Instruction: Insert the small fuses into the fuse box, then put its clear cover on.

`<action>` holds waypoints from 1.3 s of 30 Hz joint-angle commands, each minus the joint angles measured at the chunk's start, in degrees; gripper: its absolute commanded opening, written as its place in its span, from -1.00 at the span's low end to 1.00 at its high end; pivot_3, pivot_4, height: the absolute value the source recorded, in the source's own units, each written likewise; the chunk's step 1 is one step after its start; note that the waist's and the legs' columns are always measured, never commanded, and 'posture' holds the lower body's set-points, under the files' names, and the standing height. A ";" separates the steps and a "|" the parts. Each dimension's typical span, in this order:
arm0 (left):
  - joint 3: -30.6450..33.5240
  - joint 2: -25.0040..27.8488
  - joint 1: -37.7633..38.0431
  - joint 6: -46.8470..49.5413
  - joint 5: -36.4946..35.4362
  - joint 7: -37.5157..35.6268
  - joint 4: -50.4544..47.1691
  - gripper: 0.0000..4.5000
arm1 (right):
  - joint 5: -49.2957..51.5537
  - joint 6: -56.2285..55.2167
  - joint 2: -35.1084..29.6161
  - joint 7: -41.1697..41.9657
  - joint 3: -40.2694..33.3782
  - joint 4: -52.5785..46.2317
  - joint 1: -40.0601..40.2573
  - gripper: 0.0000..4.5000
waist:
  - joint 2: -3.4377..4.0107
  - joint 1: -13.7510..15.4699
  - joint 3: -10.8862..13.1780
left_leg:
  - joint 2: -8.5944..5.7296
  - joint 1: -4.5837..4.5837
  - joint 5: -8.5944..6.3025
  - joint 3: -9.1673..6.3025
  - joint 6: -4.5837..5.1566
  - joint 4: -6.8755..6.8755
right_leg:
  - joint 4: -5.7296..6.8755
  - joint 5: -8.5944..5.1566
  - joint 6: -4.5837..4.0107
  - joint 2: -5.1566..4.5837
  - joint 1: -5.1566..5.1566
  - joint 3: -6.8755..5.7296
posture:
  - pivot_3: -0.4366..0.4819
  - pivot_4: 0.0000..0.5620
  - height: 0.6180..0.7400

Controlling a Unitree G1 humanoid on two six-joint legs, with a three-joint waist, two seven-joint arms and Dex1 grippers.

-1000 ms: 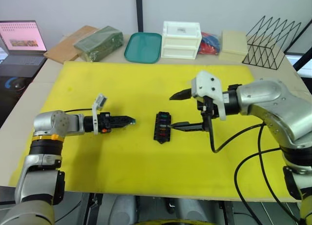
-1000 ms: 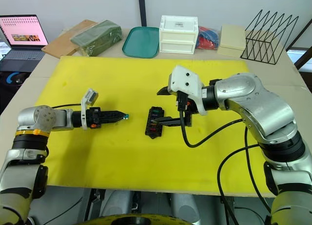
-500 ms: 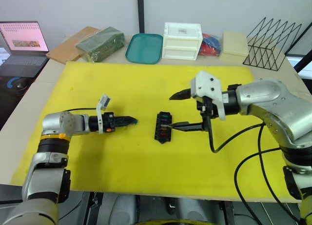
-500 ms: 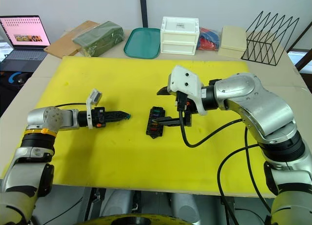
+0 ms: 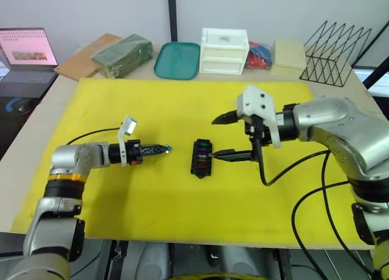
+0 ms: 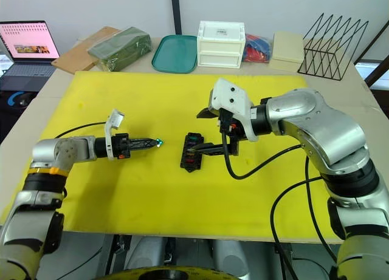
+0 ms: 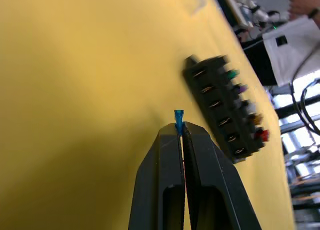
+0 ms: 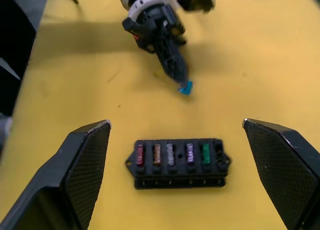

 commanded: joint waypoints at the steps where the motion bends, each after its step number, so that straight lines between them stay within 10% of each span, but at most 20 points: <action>1: 5.33 -1.12 -0.59 -1.95 -6.28 0.12 -10.69 -0.99 | 6.11 9.43 4.07 -3.84 -5.15 2.18 -3.45 1.00 | 0.00 0.23 0.00 | 0.01 -0.06 0.00 -0.04 0.00 0.00 | 0.00 0.00 0.00 -0.02 -0.04 0.00 | -0.05 -0.47 1.00; 8: 6.50 -1.63 0.60 -0.57 -12.72 2.51 -20.62 -0.99 | 12.49 19.69 9.80 -9.09 -11.67 6.56 -7.28 1.00 | 0.01 0.29 0.00 | -0.04 -0.22 0.00 -0.07 0.00 0.00 | -0.13 0.02 0.04 -0.14 -0.11 -0.05 | -0.05 -0.47 1.00; 14: 6.06 -1.38 1.00 0.22 -15.10 3.78 -22.58 -1.00 | 15.21 23.72 12.78 -12.12 -14.67 9.32 -9.82 0.31 | 0.01 0.06 0.00 | -0.07 -0.21 0.00 -0.03 0.00 0.00 | -0.12 0.02 0.04 -0.03 -0.11 -0.07 | -0.05 -0.47 1.00; 30: 3.92 -2.16 0.36 0.45 -17.65 5.71 -23.46 -1.00 | 18.99 26.10 15.27 -15.77 -16.36 10.64 -11.38 0.31 | 0.02 -0.01 0.01 | -0.06 -0.22 0.00 -0.01 0.00 -0.02 | -0.15 0.02 0.04 0.01 -0.11 -0.08 | -0.05 -0.47 1.00; 39: 4.11 -1.86 0.04 0.32 -18.06 5.92 -23.07 -1.00 | 19.54 26.03 14.84 -16.20 -15.18 10.11 -10.78 -0.49 | 0.02 -0.02 0.01 | -0.06 -0.22 0.00 -0.01 0.00 -0.03 | -0.15 0.01 0.04 0.01 -0.11 -0.08 | -0.05 -0.47 1.00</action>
